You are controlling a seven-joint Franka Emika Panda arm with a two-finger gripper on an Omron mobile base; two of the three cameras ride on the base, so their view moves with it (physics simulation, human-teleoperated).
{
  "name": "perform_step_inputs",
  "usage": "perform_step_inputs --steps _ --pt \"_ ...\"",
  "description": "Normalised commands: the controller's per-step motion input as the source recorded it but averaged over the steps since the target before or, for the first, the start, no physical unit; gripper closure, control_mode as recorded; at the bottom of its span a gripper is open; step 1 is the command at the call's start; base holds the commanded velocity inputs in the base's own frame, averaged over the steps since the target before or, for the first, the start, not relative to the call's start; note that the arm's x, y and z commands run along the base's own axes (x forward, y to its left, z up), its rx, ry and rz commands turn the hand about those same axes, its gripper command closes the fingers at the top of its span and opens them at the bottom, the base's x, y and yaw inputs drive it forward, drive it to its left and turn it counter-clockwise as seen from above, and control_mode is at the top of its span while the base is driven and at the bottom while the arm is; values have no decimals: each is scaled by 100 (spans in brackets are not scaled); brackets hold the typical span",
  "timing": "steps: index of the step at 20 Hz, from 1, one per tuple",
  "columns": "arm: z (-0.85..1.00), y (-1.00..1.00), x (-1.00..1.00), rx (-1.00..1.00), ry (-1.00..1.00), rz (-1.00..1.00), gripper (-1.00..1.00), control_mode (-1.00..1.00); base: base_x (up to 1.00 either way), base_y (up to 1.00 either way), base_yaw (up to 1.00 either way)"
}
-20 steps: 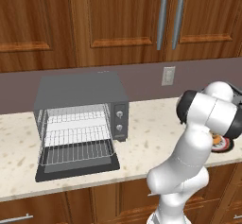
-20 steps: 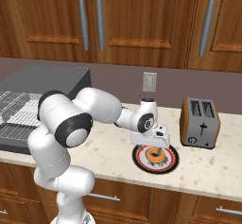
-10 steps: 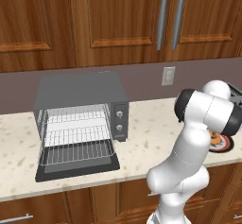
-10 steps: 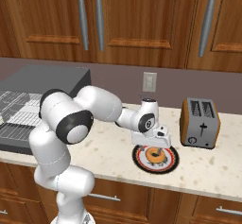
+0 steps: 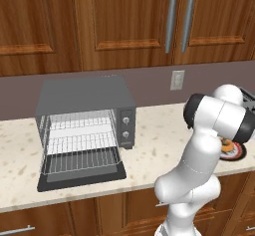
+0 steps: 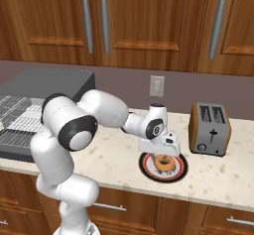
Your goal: Pick up the bagel from the plate, place it on the toaster oven rack, close the door, and set the timer.
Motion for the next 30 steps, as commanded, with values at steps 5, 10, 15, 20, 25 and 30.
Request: perform_step_inputs --steps 5,10,15,20,25,30 --pt "-33 14 -51 0 0 0 100 -100 0 0 0" --pt "-44 5 -43 1 3 0 100 -100 0 0 0" --pt "-14 22 -59 1 -2 0 100 -100 0 0 0" --pt "38 57 -88 0 -15 0 100 -100 0 0 0" --pt "48 75 -76 0 -17 0 100 -100 0 0 0" --pt "81 79 -34 0 -17 0 100 -100 0 0 0"
